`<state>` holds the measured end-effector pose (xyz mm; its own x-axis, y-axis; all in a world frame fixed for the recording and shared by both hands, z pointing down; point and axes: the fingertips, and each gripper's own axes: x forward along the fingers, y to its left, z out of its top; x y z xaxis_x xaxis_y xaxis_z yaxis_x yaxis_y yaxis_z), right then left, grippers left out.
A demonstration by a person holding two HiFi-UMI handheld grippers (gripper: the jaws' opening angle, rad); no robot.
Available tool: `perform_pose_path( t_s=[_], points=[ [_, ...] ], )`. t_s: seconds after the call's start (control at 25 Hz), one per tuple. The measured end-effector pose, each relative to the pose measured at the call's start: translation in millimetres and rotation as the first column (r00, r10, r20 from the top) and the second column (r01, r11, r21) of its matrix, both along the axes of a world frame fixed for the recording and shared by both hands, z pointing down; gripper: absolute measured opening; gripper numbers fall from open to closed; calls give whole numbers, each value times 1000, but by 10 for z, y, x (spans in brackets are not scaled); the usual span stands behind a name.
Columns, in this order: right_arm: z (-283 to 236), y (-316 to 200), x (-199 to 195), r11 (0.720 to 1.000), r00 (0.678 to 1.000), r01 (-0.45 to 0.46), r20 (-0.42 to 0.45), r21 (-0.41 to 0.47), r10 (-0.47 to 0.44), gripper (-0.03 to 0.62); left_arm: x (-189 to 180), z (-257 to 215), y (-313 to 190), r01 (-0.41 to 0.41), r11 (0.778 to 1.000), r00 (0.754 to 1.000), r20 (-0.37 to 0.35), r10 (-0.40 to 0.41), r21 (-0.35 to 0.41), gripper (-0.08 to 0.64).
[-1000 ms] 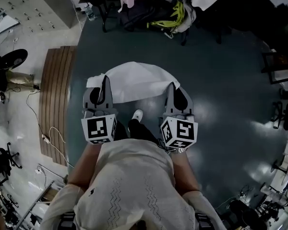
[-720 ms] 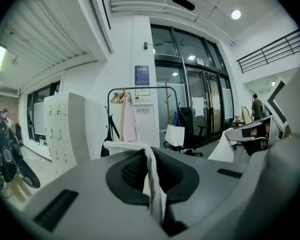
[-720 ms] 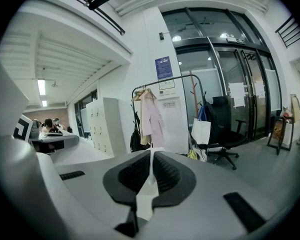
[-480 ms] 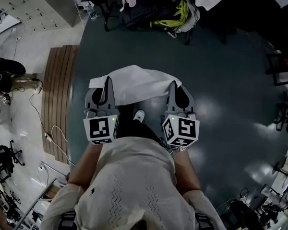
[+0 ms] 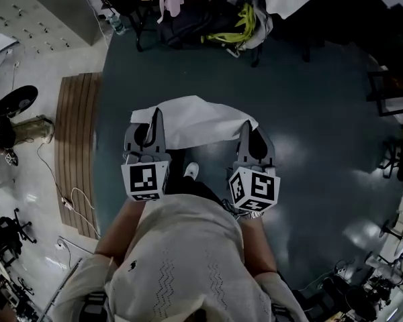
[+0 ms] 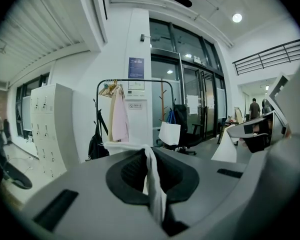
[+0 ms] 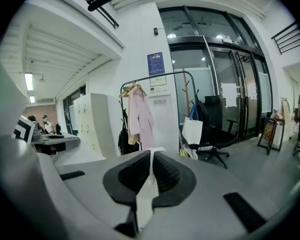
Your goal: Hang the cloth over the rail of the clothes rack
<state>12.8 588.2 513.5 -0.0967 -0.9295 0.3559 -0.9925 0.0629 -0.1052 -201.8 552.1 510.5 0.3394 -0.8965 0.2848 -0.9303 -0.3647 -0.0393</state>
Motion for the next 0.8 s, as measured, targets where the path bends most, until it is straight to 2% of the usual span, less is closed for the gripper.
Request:
perform_pose_path(
  t_s=[0.28,0.6,0.8],
  points=[
    [32,-680,-52,999,1000,-30,1,-23,30,23,-37,-24,-794,-20,1000,1000,-13,21,3,14],
    [-89,-1461,-399,999,997,-23,-67,-31,21,23,-398,38,-1666,-23,1000,999,-48,23,2,14],
    [-169,-1852,-440,998,995,-60,-80,-12,59,23,-435,-27,-2076,-66,998,996,-63,67,23,14]
  ],
)
